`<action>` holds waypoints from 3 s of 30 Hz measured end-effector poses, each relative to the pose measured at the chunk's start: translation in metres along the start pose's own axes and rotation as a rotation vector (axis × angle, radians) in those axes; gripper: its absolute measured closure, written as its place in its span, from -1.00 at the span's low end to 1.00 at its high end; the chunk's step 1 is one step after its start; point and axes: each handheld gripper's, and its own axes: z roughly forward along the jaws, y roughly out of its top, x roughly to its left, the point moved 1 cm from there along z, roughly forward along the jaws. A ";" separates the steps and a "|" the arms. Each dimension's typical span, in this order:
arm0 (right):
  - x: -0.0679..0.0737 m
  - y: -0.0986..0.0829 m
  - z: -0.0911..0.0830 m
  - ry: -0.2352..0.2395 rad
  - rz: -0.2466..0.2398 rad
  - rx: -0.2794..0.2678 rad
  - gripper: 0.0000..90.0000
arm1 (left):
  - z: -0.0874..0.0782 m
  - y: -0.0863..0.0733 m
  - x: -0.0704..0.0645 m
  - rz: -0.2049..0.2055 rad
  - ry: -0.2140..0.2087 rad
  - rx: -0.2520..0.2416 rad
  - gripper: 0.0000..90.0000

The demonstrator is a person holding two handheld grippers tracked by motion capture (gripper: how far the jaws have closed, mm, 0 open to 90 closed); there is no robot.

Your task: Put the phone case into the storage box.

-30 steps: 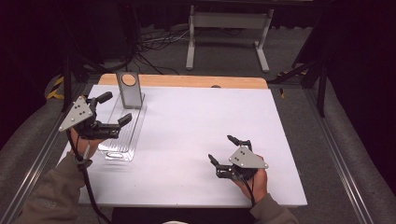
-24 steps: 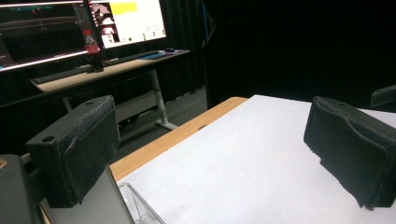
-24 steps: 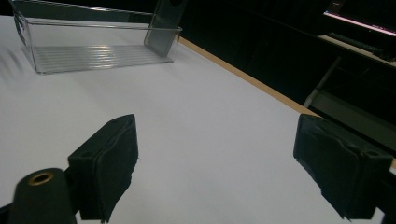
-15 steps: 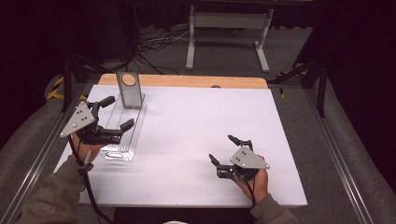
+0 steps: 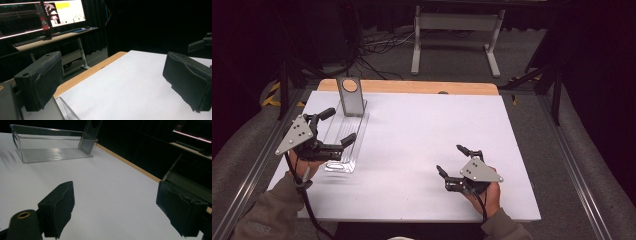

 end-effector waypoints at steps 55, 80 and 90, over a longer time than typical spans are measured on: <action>-0.004 0.003 -0.004 -0.008 0.007 -0.017 -0.76 | -0.005 -0.020 -0.051 0.003 -0.052 0.028 -0.93; -0.003 -0.002 -0.021 -0.022 0.002 -0.020 -0.73 | -0.005 -0.042 -0.069 0.016 -0.081 0.098 -0.93; 0.001 -0.005 -0.022 -0.015 0.006 -0.012 -0.74 | -0.006 -0.049 -0.076 0.018 -0.094 0.112 -0.93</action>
